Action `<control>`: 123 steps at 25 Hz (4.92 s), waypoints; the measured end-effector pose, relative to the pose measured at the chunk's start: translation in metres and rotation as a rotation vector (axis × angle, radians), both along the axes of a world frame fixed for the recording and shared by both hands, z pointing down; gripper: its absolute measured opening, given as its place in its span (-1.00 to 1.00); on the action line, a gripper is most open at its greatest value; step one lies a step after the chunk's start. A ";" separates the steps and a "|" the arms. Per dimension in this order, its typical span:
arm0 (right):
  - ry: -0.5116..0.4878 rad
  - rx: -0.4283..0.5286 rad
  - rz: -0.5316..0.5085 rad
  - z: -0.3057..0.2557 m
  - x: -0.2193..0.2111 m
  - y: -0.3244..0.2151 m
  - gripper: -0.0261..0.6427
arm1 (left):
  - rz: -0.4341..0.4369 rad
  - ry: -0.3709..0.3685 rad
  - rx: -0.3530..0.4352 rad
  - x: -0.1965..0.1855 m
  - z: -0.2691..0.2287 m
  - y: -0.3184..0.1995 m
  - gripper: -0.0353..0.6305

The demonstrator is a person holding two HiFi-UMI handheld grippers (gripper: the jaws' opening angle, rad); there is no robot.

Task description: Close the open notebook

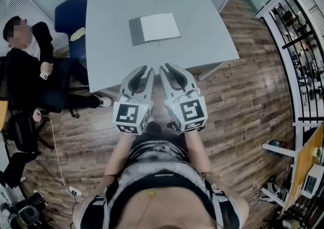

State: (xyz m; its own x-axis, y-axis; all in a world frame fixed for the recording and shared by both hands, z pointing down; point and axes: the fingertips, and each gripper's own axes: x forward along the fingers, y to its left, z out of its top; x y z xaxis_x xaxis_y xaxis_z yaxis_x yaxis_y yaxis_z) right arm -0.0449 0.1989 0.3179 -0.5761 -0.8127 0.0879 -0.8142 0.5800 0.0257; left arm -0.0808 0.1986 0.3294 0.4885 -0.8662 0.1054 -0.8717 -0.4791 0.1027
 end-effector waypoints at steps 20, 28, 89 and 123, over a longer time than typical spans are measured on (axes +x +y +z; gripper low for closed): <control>0.001 -0.026 -0.018 0.011 -0.023 -0.035 -0.76 | -0.020 0.013 -0.001 -0.021 0.002 -0.040 -0.76; -0.005 -0.042 -0.054 0.016 -0.011 -0.089 -0.76 | -0.054 -0.006 -0.002 -0.006 0.005 -0.093 -0.76; 0.030 -0.062 -0.075 0.021 -0.018 -0.306 -0.78 | -0.121 0.017 -0.039 -0.037 0.015 -0.311 -0.76; 0.064 -0.175 -0.032 0.071 -0.011 -0.327 -0.78 | -0.150 -0.035 -0.235 -0.065 0.115 -0.343 -0.76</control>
State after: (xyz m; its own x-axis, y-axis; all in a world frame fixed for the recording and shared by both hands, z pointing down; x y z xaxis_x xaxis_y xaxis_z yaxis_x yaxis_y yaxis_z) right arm -0.0564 -0.1282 0.3890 -0.5896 -0.7635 0.2635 -0.7955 0.6053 -0.0262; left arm -0.1462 -0.1442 0.4447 0.3494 -0.8782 0.3265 -0.9360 -0.3114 0.1642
